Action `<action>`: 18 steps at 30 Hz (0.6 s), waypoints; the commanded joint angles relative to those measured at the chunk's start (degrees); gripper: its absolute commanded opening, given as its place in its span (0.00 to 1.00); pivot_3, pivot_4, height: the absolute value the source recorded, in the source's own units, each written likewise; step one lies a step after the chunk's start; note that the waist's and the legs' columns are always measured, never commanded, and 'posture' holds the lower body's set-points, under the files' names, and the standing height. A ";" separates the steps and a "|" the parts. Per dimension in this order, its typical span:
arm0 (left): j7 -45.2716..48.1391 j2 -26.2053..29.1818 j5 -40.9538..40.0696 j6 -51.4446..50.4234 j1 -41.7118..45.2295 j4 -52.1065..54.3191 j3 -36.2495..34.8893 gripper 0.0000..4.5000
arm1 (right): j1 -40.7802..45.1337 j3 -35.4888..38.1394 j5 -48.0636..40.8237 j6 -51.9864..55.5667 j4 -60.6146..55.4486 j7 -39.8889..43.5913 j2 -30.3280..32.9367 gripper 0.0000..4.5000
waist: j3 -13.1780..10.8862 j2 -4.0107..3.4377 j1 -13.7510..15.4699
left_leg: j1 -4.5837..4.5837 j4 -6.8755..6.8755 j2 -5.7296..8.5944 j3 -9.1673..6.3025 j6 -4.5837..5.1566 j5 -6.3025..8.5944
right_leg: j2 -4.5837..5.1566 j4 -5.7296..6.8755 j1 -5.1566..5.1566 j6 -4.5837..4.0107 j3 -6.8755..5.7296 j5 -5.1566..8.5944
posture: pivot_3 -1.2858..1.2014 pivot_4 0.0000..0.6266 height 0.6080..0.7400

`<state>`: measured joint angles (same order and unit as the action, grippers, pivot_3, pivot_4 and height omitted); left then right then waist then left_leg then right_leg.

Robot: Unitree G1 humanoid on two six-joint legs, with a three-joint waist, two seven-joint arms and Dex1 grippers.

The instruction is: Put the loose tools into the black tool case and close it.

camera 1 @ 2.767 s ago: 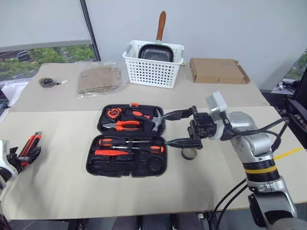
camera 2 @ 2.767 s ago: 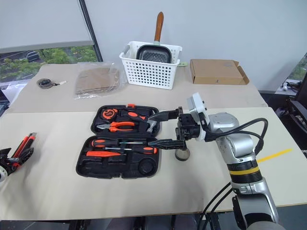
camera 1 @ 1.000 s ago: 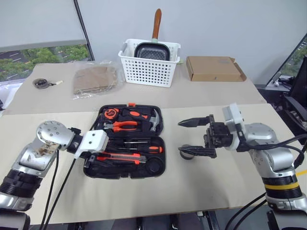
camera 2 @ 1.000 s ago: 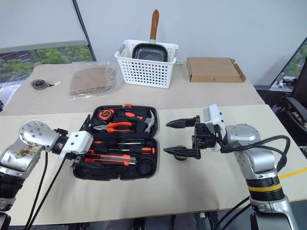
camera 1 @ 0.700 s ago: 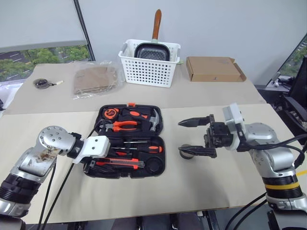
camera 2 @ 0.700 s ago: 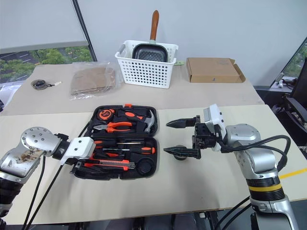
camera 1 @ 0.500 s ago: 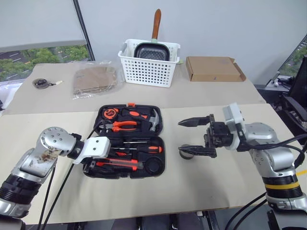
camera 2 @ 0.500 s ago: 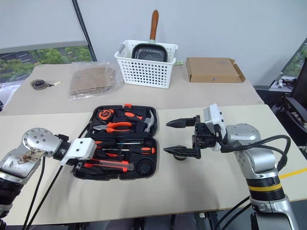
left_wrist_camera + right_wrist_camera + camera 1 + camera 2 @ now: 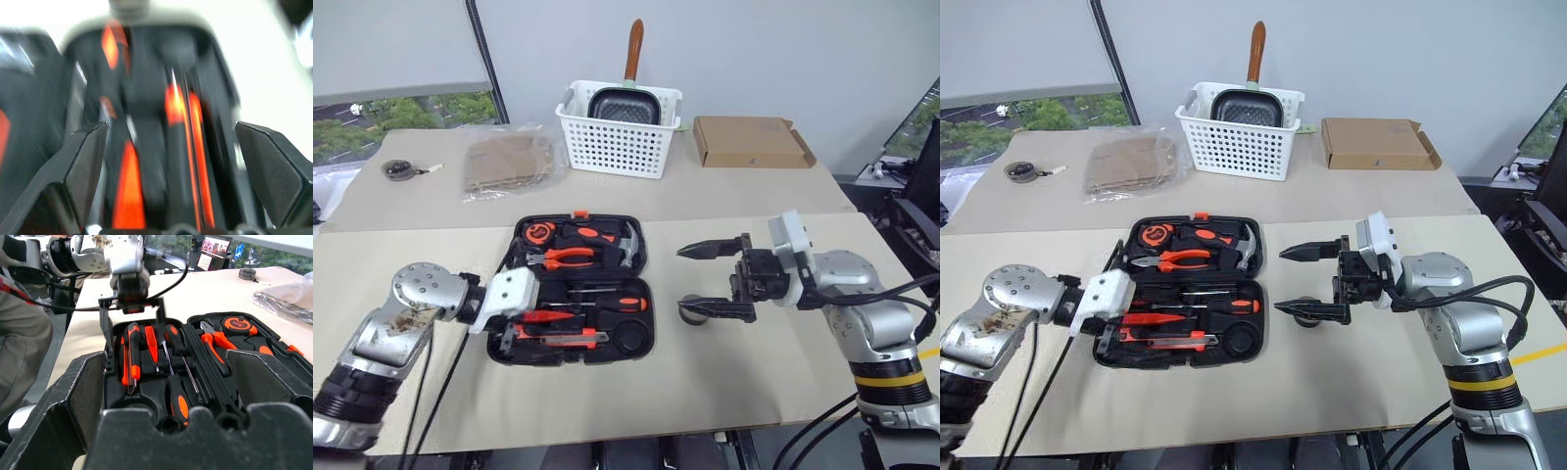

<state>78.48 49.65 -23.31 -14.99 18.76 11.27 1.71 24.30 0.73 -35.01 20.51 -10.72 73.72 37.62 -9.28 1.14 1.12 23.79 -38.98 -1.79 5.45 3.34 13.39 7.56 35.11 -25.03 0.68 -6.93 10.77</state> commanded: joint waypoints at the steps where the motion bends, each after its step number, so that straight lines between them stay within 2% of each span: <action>1: 1.45 0.49 -2.29 -0.14 -1.87 1.02 -0.94 0.76 | 0.12 1.05 -1.16 -0.10 -1.94 0.16 0.59 1.00 | 0.02 -0.04 -0.27 | -0.02 0.01 -0.01 0.00 -0.02 -0.01 | -0.03 0.01 0.00 0.00 0.00 0.00 | 0.52 0.24 0.70; 6: 0.42 -1.49 1.08 3.65 -4.00 -1.04 2.06 0.32 | 0.18 1.14 -1.10 -0.14 -2.13 -0.02 0.69 1.00 | 0.03 -0.07 -0.39 | -0.05 0.03 -0.07 0.04 -0.13 -0.06 | -0.11 0.06 -0.01 -0.06 -0.01 -0.02 | 0.52 0.24 0.70; 10: -0.95 -3.40 3.55 5.07 -4.82 -2.97 4.19 0.01 | -0.47 1.56 -1.20 -0.14 -2.45 -0.04 1.07 1.00 | 0.03 -0.07 -0.11 | -0.05 -0.02 -0.08 0.02 -0.15 -0.07 | -0.12 0.03 0.00 -0.15 0.00 -0.08 | 0.52 0.24 0.70; 18: -1.80 -5.23 10.98 13.29 -4.43 -12.06 8.84 0.01 | -0.42 1.45 -1.24 -0.04 -2.73 -0.37 1.07 1.00 | 0.19 -0.32 0.28 | -0.07 -0.02 -0.11 0.02 -0.16 -0.08 | -0.11 0.03 0.00 -0.20 -0.01 -0.11 | 0.52 0.24 0.70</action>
<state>77.31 44.38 -16.02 -3.26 14.86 2.45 8.81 23.58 0.76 -35.03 20.52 -11.28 73.50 37.98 -9.10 0.82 1.40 23.71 -39.01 -1.90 5.47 3.18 13.30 7.45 35.13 -25.02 0.47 -6.94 10.65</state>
